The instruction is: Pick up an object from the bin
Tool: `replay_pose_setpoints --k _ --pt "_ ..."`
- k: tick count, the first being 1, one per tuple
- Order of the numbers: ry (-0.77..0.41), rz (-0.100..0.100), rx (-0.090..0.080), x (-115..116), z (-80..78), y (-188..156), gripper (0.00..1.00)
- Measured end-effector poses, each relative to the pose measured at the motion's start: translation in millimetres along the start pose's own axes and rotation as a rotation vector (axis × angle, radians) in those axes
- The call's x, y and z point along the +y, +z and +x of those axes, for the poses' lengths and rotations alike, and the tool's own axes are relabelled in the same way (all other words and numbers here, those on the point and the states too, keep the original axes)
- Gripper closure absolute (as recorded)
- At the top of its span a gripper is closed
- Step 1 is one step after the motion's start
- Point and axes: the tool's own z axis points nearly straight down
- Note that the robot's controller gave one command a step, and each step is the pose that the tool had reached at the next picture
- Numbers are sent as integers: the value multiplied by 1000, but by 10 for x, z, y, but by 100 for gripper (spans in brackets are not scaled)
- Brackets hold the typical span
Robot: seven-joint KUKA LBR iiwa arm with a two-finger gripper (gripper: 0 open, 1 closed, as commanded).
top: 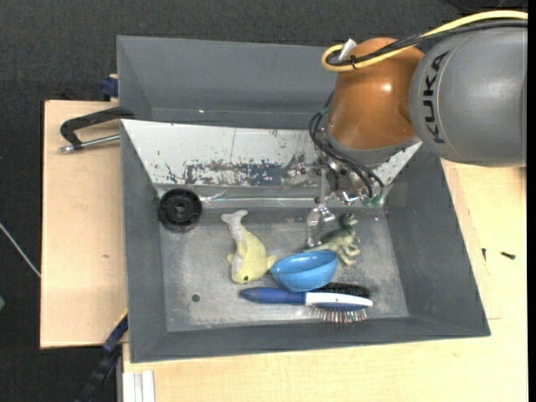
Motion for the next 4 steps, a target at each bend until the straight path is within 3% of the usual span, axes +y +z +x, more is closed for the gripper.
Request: replay_pose_setpoints --k 1,2,3,4 --pt "-429 3 -9 -335 571 734 0" --pt "-431 8 -19 -330 531 693 100" --pt "-409 2 -2 -181 551 -464 100" --pt "-692 1 1 -306 312 -1136 100"
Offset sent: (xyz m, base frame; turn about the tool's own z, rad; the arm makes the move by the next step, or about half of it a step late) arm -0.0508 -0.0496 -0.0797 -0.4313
